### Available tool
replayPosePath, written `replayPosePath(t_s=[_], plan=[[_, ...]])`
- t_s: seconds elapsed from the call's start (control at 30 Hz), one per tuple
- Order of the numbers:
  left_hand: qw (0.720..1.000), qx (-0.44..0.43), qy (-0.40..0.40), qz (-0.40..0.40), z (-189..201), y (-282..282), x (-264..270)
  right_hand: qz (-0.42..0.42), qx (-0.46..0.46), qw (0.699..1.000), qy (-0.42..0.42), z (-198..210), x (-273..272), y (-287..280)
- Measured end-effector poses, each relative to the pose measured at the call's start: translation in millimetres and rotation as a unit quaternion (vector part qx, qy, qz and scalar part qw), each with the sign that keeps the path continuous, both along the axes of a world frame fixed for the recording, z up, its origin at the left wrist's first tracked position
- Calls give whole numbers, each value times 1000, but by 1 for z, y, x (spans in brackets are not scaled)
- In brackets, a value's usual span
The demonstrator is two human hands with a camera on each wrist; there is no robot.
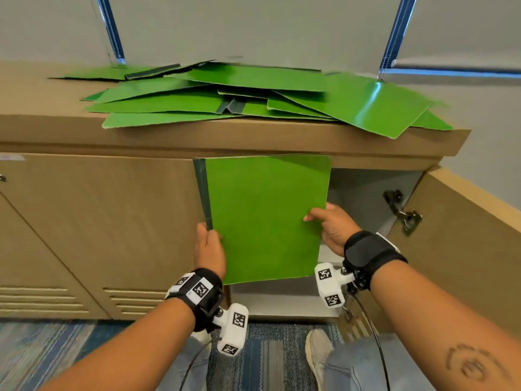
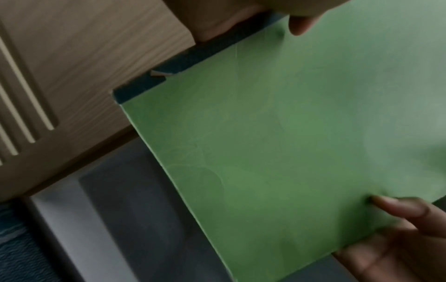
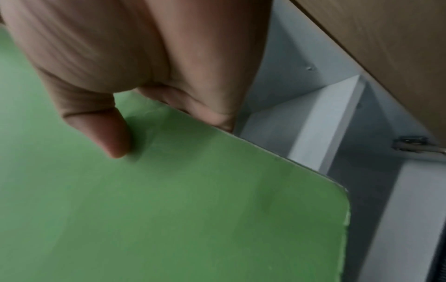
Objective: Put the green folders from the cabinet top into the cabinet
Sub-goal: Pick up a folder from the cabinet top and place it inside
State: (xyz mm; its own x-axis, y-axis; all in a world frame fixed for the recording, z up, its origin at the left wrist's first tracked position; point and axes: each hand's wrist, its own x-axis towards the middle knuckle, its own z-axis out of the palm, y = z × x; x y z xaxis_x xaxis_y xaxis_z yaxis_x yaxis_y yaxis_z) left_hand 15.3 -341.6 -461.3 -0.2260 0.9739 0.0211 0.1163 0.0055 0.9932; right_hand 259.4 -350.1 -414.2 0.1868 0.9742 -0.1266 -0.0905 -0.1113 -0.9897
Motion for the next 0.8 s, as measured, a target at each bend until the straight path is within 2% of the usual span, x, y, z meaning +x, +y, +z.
replayPosePath(t_s=[0.1,0.27,0.4,0.5,0.6,0.63,0.7,0.73,0.8], plan=[[998,-61,18,-24,-34,2,12,-3,-47,999,7,-33,15,13],[995,-86,30,-40,-63,18,37,-36,-93,995,18,-76,41,43],[992,-34,101,-68,-80,36,53,-88,-83,992,28,-89,55,63],[971,24,205,-122,-95,44,57,-108,-77,990,42,-106,68,71],[925,80,328,-176,-104,51,57,-126,-76,988,48,-119,71,77],[897,90,384,-198,-105,54,56,-133,-73,988,39,-122,70,80],[824,92,496,-257,-107,61,54,-155,-65,986,26,-130,69,89],[792,88,528,-293,-108,64,54,-160,-62,985,22,-132,68,93],[747,69,558,-356,-110,69,54,-151,-61,986,17,-138,68,101]])
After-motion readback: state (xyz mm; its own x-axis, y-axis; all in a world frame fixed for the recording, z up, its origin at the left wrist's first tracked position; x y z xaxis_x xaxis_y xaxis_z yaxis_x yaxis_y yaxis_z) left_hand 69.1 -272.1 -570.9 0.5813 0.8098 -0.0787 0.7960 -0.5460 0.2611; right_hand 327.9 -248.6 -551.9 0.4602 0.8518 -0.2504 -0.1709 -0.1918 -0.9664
